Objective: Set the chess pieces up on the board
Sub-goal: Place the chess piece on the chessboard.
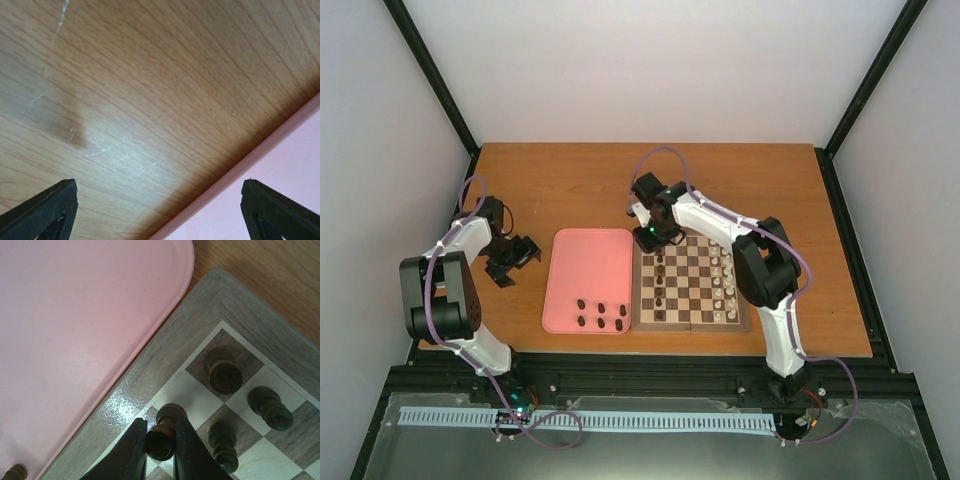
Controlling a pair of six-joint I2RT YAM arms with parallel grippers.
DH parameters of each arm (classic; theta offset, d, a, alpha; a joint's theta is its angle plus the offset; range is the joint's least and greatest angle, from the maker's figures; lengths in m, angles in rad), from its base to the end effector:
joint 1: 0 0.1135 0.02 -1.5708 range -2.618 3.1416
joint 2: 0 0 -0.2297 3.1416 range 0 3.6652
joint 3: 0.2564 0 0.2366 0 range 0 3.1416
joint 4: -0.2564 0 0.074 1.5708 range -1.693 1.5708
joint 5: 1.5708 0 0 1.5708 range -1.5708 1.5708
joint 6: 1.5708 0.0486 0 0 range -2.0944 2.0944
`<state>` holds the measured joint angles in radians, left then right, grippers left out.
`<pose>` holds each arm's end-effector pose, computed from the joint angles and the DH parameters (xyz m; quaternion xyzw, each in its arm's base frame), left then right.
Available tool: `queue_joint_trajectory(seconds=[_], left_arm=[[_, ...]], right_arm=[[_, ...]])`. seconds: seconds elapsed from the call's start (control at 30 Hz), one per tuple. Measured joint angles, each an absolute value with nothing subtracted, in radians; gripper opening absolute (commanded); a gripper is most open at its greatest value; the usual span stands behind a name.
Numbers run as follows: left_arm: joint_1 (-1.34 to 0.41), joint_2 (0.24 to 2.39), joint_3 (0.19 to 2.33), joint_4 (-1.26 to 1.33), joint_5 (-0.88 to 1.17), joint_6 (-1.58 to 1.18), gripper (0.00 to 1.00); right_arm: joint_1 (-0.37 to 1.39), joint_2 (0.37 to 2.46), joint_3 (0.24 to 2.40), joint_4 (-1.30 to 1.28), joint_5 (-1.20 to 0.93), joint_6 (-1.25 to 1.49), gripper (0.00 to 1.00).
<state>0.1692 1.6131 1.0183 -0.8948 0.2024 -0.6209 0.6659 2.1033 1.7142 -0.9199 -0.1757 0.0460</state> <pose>0.2607 0.0346 0.1432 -0.3788 0.9191 -0.1074 0.0167 0.3114 0.2554 0.1624 -0.3121 0.9371 0.1268 0.0916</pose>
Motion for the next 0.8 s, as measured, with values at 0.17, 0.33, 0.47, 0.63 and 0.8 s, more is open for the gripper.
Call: queue_joint_trajectory(seconds=[0.17,0.33,0.47,0.63,0.8], left_arm=[[0.169,1.617,1.018,-0.894,0.202,-0.621,1.00],[0.169,1.619,1.018,-0.895,0.202,-0.621,1.00],[0.169,1.620,1.018,-0.895,0.202,-0.621,1.00],[0.169,1.625,1.019,-0.895,0.203,-0.621,1.00],[0.169,1.628,1.019,-0.894,0.203,-0.621,1.00]], right_arm=[[0.665,2.111,1.714,-0.920,-0.176,0.046,0.11],[0.661,2.116,1.714,-0.919,-0.179,0.046,0.13],[0.661,2.116,1.714,-0.919,-0.179,0.046,0.15],[0.660,2.116,1.714,-0.915,-0.181,0.046,0.13],[0.656,2.116,1.714,-0.915,-0.194,0.053,0.03]])
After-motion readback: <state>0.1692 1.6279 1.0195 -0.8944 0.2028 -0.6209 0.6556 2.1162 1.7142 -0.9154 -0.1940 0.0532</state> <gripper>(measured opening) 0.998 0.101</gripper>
